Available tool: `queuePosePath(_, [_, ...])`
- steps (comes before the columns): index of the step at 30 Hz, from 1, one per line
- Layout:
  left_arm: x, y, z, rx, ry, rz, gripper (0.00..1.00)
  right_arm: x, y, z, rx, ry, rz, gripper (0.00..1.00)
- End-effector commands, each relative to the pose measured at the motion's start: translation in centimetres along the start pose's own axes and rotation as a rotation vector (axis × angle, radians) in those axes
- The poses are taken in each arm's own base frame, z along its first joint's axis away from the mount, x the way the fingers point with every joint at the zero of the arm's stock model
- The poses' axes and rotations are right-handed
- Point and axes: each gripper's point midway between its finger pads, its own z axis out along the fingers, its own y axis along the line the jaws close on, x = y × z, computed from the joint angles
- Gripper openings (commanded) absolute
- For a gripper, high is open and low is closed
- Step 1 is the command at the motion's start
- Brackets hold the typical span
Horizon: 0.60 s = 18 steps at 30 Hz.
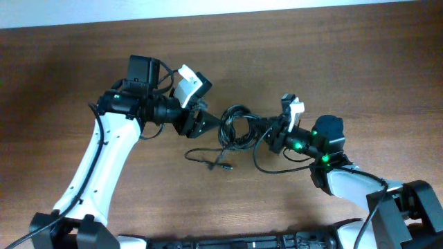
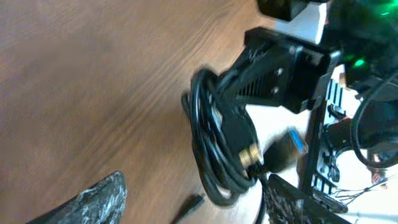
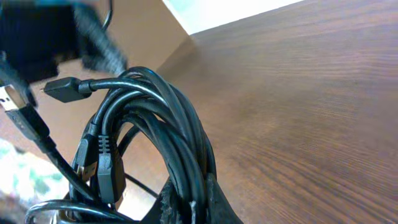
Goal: Untangle cables
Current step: 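Lift the bundle with both grippers and pull loops apart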
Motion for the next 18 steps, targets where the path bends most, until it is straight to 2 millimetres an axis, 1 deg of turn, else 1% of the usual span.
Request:
queuePosePath(1, [0.2,0.3,-0.4,-0.044,0.009,-0.1,0.73,-1.7,0.0,-0.1,0.024,-0.055,0.05,0.04])
queuePosePath(3, [0.5,0.9,0.1,-0.06,0.002,-0.171,0.77,-1.8,0.0,-0.1,0.02,-0.058,0.109,0.04])
queuePosePath(4, [0.6,1.6,0.4,-0.089,-0.006,-0.21,0.77,-1.8,0.0,-0.1,0.02,-0.058,0.112,0.04])
queuePosePath(7, [-0.1,2.7,1.1,-0.112,-0.067,-0.275,0.79,-1.8,0.1,-0.1,0.016,-0.056,0.112,0.04])
queuePosePath(9, [-0.7,1.8,2.2,-0.082,-0.081,-0.229,0.79,-1.7,0.2,-0.1,0.009,-0.051,0.112,0.04])
queuePosePath(12, [-0.8,-0.4,4.0,-0.041,-0.05,-0.181,0.77,-1.7,0.2,-0.1,0.007,-0.05,0.112,0.04])
queuePosePath(13, [-0.7,-0.7,4.4,-0.04,-0.04,-0.174,0.74,-1.7,0.2,-0.1,0.008,-0.05,0.112,0.04])
queuePosePath(14, [-0.5,-0.9,4.8,-0.054,-0.022,-0.168,0.68,-1.7,0.2,-0.1,0.008,-0.05,0.112,0.04])
queuePosePath(16, [0.5,-0.3,5.2,-0.113,0.023,-0.176,0.49,-1.7,0.2,-0.1,0.008,-0.05,0.112,0.04])
queuePosePath(17, [1.0,0.0,5.1,-0.137,0.043,-0.186,0.44,-1.7,0.2,-0.1,0.008,-0.05,0.111,0.04])
queuePosePath(18, [1.5,0.3,5.1,-0.159,0.062,-0.198,0.43,-1.7,0.2,-0.1,0.008,-0.05,0.111,0.04])
